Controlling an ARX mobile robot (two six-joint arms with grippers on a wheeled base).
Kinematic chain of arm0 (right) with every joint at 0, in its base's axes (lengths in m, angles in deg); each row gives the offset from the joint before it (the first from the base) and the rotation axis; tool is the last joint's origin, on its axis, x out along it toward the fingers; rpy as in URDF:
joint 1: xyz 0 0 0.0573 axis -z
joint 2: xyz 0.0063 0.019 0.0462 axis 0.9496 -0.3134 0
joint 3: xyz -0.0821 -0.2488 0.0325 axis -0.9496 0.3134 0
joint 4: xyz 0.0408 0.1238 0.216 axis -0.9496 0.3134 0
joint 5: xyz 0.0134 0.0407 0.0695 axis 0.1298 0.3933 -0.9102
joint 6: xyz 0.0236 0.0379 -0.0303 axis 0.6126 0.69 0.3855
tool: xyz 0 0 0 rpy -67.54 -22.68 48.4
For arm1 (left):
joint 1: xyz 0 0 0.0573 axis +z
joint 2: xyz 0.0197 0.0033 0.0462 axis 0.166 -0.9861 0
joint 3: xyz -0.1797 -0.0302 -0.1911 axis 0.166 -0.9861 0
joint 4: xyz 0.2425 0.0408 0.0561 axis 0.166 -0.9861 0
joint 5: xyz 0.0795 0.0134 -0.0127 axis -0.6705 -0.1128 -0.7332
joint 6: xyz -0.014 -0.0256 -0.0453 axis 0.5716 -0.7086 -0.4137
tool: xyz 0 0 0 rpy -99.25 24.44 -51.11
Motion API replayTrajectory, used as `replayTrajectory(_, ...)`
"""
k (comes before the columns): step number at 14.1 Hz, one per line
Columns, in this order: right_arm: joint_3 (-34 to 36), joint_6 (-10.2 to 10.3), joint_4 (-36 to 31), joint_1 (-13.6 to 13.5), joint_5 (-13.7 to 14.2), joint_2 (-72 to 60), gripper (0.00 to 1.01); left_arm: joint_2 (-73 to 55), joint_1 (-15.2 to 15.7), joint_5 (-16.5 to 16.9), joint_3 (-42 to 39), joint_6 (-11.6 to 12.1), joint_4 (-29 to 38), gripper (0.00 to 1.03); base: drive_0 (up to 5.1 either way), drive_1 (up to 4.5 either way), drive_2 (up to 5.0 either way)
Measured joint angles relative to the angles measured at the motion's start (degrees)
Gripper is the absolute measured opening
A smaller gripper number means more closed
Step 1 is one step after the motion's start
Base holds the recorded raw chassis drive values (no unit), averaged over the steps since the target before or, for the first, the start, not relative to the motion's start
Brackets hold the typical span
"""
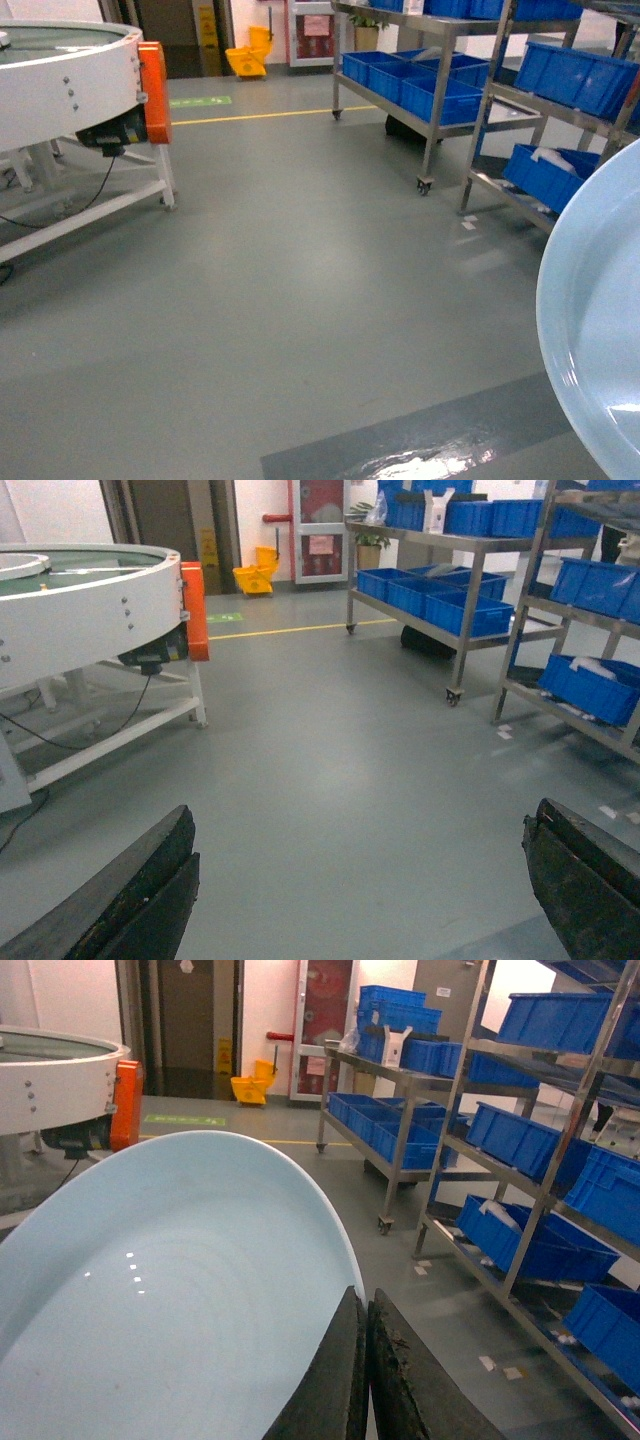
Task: Place blue tray on left shelf second layer neatly
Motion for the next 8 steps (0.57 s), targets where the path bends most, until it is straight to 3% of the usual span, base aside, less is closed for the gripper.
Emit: replayTrajectory(8,0.0,0.0,-0.2,0.0,0.0,0.0,0.02,0.0,0.0,0.0,0.0,0.0,0.1,0.98,0.5,4.78,-3.8)
